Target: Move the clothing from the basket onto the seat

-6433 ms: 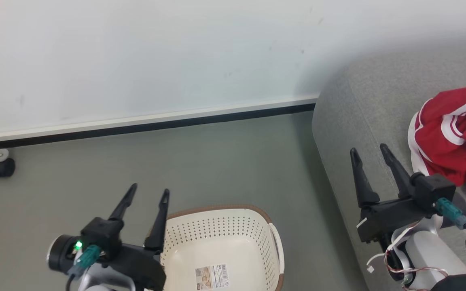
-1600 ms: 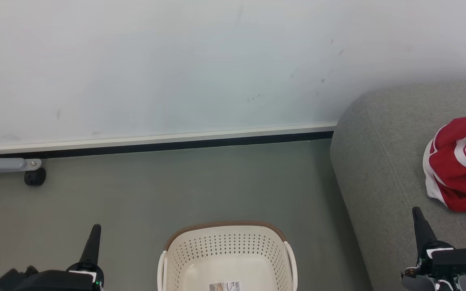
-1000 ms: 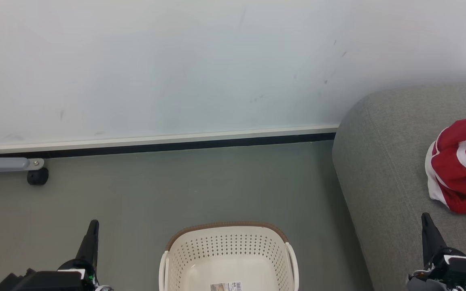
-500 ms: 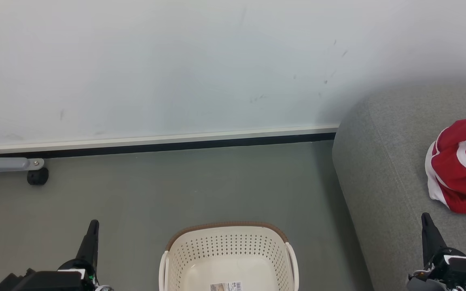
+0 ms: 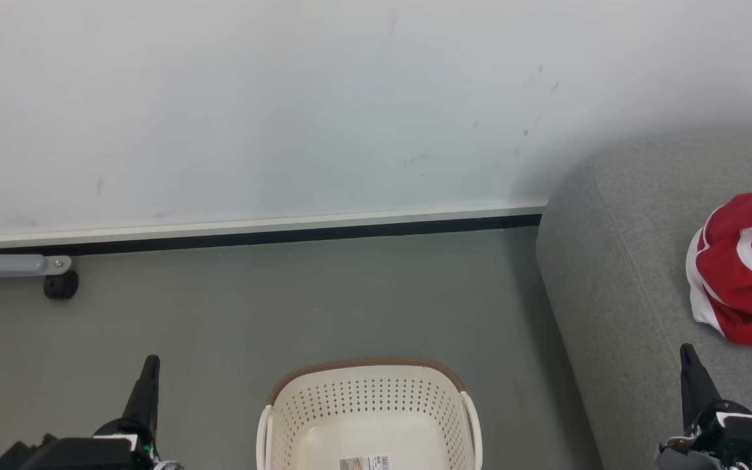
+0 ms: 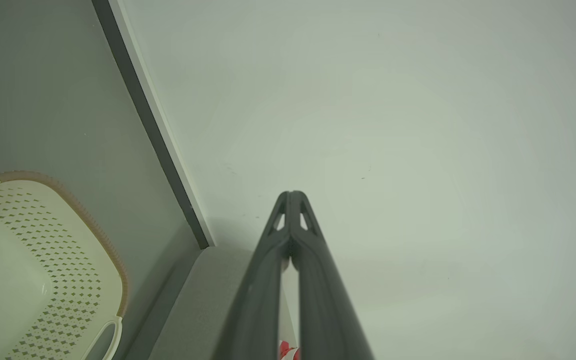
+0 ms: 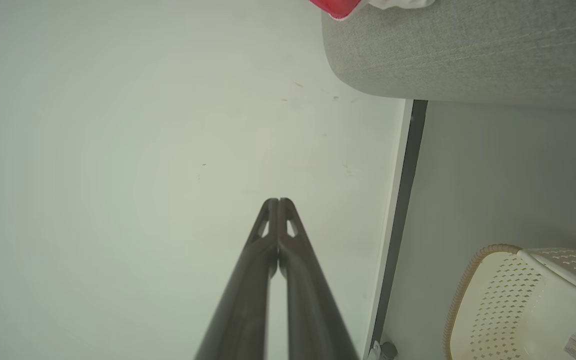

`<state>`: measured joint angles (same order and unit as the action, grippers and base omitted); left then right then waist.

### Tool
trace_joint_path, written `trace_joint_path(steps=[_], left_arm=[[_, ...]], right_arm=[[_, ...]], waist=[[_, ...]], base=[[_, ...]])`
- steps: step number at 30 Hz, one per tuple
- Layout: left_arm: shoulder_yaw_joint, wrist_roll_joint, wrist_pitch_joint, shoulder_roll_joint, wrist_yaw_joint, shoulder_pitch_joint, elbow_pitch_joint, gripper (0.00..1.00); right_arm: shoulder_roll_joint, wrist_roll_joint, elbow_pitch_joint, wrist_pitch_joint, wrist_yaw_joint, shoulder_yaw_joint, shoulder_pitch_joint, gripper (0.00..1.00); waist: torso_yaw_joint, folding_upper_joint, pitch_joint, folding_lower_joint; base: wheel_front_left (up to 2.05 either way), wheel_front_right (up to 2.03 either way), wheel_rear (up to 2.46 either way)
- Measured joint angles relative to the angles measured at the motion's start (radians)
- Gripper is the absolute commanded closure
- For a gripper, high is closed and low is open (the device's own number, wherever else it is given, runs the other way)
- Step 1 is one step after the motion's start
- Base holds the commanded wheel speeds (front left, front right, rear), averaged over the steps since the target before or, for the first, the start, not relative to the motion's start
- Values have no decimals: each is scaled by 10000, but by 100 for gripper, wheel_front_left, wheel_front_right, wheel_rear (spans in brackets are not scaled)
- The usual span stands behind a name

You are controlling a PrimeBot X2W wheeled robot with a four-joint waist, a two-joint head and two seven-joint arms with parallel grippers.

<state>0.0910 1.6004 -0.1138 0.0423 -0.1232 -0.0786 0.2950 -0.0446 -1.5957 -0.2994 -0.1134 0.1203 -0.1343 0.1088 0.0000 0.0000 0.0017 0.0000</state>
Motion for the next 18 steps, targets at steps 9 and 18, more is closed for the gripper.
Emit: trace_joint_path(steps=[9, 18], left_arm=[[0, 0, 0, 0, 0, -1, 2, 100], [0, 0, 0, 0, 0, -1, 6, 100]], right_arm=[[0, 0, 2, 0, 0, 0, -2, 100], [2, 0, 2, 0, 0, 2, -3, 100]], waist=[[0, 0, 0, 0], [0, 0, 0, 0]], base=[[0, 0, 0], [0, 0, 0]])
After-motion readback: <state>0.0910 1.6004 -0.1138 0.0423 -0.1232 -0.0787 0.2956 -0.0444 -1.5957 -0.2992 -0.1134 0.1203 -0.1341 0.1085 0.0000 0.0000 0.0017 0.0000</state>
